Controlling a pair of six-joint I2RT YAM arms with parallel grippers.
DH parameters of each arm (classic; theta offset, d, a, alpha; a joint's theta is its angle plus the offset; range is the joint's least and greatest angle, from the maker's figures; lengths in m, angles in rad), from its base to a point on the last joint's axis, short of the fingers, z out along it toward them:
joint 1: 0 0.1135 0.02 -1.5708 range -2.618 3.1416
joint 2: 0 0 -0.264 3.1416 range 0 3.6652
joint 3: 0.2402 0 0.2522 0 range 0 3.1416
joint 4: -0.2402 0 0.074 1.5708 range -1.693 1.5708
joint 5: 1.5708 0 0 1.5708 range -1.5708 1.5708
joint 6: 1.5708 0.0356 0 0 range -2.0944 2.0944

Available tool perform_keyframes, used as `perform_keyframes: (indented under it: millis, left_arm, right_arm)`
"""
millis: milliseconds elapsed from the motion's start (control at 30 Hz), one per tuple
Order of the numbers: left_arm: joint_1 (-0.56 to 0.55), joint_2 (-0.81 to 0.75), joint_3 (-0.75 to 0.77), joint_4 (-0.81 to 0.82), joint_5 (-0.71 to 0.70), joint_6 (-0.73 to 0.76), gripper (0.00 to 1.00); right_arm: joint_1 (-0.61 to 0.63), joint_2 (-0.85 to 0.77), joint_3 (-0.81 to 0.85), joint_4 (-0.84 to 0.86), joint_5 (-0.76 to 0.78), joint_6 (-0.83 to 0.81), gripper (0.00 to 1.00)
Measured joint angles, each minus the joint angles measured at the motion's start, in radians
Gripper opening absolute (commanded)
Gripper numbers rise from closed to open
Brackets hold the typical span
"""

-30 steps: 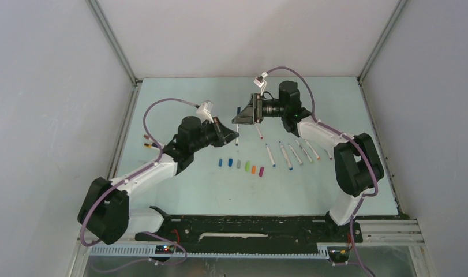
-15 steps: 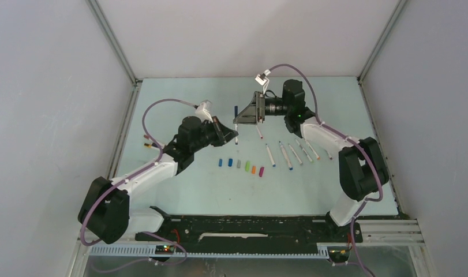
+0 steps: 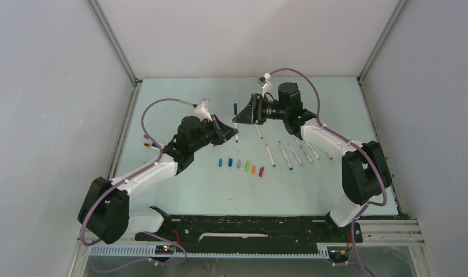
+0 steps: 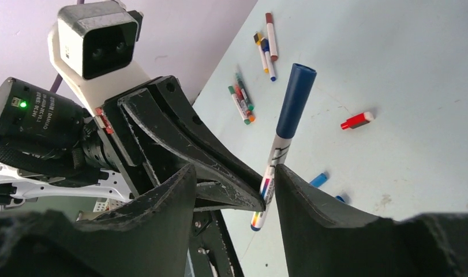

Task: Open the pen caps
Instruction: Pick up the pen from the center of the board.

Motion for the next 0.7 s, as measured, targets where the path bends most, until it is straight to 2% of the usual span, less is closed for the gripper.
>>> perform_keyframes:
  millis: [333, 367, 433, 533, 700]
  left_arm:
    - [-0.010, -0.002, 0.000, 0.048, 0.027, -0.010, 0.00]
    - [-0.010, -0.003, 0.000, 0.050, 0.030, -0.010, 0.00]
    - [-0.011, -0.003, 0.000, 0.054, 0.035, -0.016, 0.01]
    - [-0.013, -0.003, 0.000, 0.058, 0.042, -0.018, 0.13]
    - [-0.015, -0.008, 0.000, 0.065, 0.051, -0.026, 0.45]
  right_arm:
    - [0.014, 0.034, 0.000, 0.001, 0.039, 0.054, 0.49]
    - [0.014, 0.035, 0.000, 0.001, 0.040, 0.056, 0.48]
    - [0.014, 0.035, 0.000, 0.001, 0.041, 0.060, 0.34]
    - [0.014, 0.035, 0.000, 0.002, 0.041, 0.060, 0.00]
    - [0.009, 0.035, -0.002, 0.008, 0.018, 0.057, 0.00]
